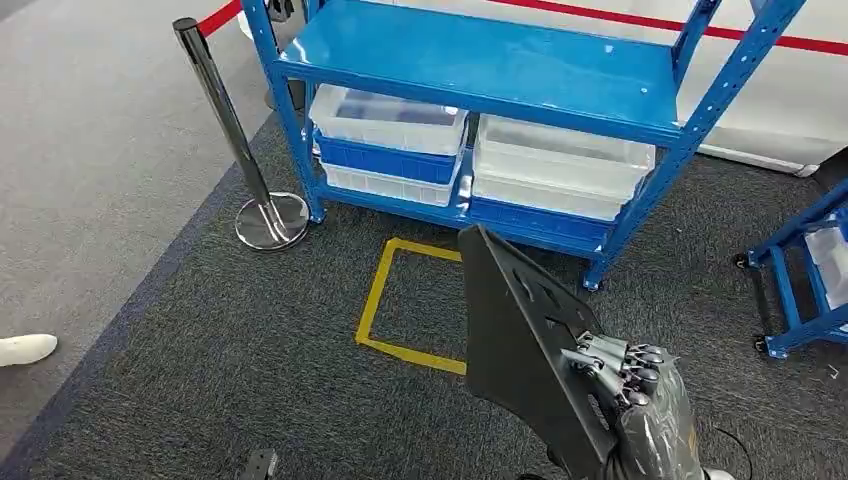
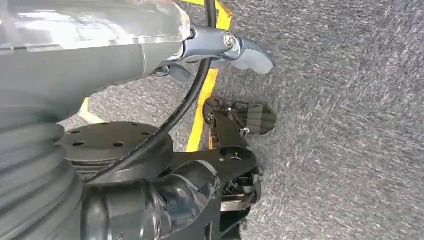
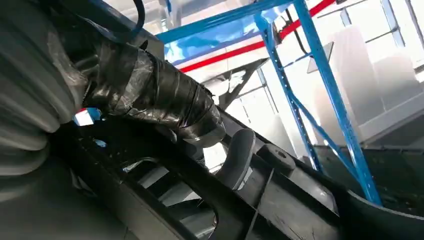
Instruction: Take the parts from the cabinet and place them on the table.
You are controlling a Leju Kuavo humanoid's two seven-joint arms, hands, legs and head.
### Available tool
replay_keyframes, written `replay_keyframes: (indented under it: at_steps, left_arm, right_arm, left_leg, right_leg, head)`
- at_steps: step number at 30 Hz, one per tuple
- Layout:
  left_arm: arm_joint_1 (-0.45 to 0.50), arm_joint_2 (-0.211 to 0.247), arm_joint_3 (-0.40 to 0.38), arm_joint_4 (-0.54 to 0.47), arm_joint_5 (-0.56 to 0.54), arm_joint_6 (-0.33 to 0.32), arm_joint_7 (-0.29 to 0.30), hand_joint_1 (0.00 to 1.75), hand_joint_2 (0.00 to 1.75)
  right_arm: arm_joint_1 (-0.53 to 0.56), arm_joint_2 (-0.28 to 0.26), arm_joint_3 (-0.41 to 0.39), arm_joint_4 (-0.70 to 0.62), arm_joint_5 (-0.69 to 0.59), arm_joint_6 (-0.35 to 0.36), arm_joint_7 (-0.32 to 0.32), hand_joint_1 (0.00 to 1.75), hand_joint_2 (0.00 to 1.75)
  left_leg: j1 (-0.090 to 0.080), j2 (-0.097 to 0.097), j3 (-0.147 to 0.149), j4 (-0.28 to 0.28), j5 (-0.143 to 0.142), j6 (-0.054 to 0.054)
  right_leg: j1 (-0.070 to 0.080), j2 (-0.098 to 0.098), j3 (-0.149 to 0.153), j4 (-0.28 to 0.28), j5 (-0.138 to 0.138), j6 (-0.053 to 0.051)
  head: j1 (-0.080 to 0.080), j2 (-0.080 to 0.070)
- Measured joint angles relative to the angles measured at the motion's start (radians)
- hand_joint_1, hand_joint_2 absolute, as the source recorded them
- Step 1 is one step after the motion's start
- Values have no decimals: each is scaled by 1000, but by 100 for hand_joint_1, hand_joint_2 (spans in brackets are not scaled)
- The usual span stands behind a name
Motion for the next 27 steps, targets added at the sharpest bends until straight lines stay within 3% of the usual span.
replay_keyframes:
  at_steps: [1,2,3,4,7,8,9,10,11,13,14,15,16,17,18,19,20,21,23,24,25,26,27]
  left_arm:
    - [-2,0,0,0,0,0,0,0,175]
    - [-2,0,-1,0,0,0,0,0,175]
    - [-1,1,-2,0,0,0,0,0,175]
    - [-1,2,-5,0,1,0,0,0,175]
    - [-2,9,-7,1,3,1,-1,0,175]
    - [-3,9,-8,0,3,1,-1,0,175]
    - [-2,5,-8,0,3,1,-3,0,175]
    - [-2,3,-8,0,3,1,-3,0,175]
    - [-3,3,-9,0,3,1,-3,0,175]
    - [-5,3,-9,0,3,2,-3,0,175]
    - [-5,3,-9,0,3,1,-3,0,175]
    - [-5,0,-9,0,3,0,-3,0,175]
    - [-5,-1,-9,0,3,-1,-3,0,175]
    - [-5,-5,-9,0,3,-2,-3,0,175]
    - [-5,-5,-9,0,3,-2,-3,0,175]
    - [-7,6,-9,3,3,-1,-3,0,175]
    - [-5,13,-10,3,4,1,-4,0,175]
    - [-3,5,-11,2,3,-1,-5,0,175]
    - [-2,5,-11,2,4,0,-6,0,175]
    - [-4,3,-12,2,4,0,-6,0,175]
    - [-6,2,-12,2,4,-1,-6,0,175]
    - [-6,2,-12,2,4,-1,-6,0,175]
    - [-5,2,-13,2,4,0,-6,0,175]
  right_arm:
    - [1,0,0,0,1,0,1,175,175]
    - [2,0,-1,0,-1,1,3,175,175]
    - [5,0,-2,0,-11,3,3,175,175]
    - [6,0,-2,-1,-25,9,3,175,175]
    - [6,0,-2,-1,-58,27,-3,175,175]
    - [6,0,-3,-5,-63,27,-4,175,175]
    - [9,-2,-6,-9,-63,27,-4,175,175]
    - [9,-2,-10,-9,-64,28,-5,175,175]
    - [5,-2,-12,-9,-65,29,-6,175,175]
    - [9,-3,-13,-8,-64,29,-8,175,175]
    - [11,-3,-13,-8,-64,29,-8,175,175]
    - [13,-3,-14,-8,-64,28,-8,175,175]
    - [14,-3,-14,-8,-64,28,-8,175,175]
    - [14,-3,-16,-8,-63,27,-8,175,175]
    - [14,-3,-16,-8,-62,27,-8,175,175]
    - [18,1,-16,-5,-62,27,-8,175,175]
    - [13,3,-17,-11,-62,26,-9,175,175]
    - [18,2,-18,-10,-62,26,-8,175,175]
    - [19,2,-19,-11,-62,24,-9,175,175]
    - [19,2,-19,-12,-62,24,-9,175,175]
    - [19,2,-19,-13,-61,24,-9,175,175]
    - [18,2,-19,-15,-60,23,-9,175,175]
    - [18,2,-19,-15,-58,22,-10,175,175]
  left_leg:
    - [-8,-2,-8,15,-3,-6]
    - [-7,-2,-13,12,0,-11]
    - [-11,-2,-16,17,-8,-7]
    - [-9,-1,-17,15,1,11]
    - [-15,-3,-18,10,6,9]
    - [-22,-3,-4,-18,24,18]
    - [-3,2,34,-97,56,38]
    - [-5,14,52,-125,71,39]
    - [1,21,62,-145,80,43]
    - [9,32,61,-144,79,30]
    - [15,39,57,-135,74,19]
    - [24,46,52,-122,65,5]
    - [35,54,45,-103,55,-10]
    - [50,61,37,-77,41,-30]
    - [61,68,25,-41,21,-49]
    - [50,71,15,-17,7,-66]
    - [54,74,4,20,-13,-80]
    - [45,79,2,21,-18,-83]
    - [49,94,10,23,-21,-85]
    - [58,99,9,25,-26,-91]
    - [60,69,6,46,-59,-85]
    - [57,39,-15,102,-105,-76]
    - [48,23,-48,180,-151,-66]
  right_leg:
    - [10,1,3,-17,-3,-5]
    - [9,2,-5,-10,-2,-11]
    - [4,4,-7,-14,0,-13]
    - [7,5,-8,-14,0,-14]
    - [-7,2,-9,-25,11,-6]
    - [-7,5,-2,-47,22,-4]
    - [2,4,11,-56,22,-9]
    - [6,5,5,-42,8,-10]
    - [7,7,-20,8,-24,-10]
    - [-3,7,-85,131,-77,4]
    - [-11,6,-111,172,-85,12]
    - [-19,4,-115,173,-68,23]
    - [-28,0,-97,130,-31,36]
    - [-39,-11,-62,53,15,52]
    - [-49,-37,-28,-26,40,71]
    - [-40,-59,-56,29,16,75]
    - [-35,-71,-71,26,20,60]
    - [-38,-53,-82,53,7,22]
    - [-38,-32,-92,68,2,4]
    - [-32,-20,-96,70,3,-2]
    - [-31,-14,-97,68,5,-11]
    - [-26,-5,-96,64,8,-14]
    - [-22,6,-96,59,12,-21]
  head:
    - [1,0]
    - [-3,0]
    - [-2,0]
    - [-2,0]
    - [-3,0]
    - [-3,0]
    - [-3,0]
    - [1,0]
    - [1,0]
    - [1,0]
    - [1,0]
    - [1,0]
    - [1,0]
    - [1,0]
    - [2,0]
    - [4,0]
    - [20,0]
    - [13,0]
    - [4,0]
    - [2,0]
    - [-3,0]
    - [-3,0]
    - [-5,0]
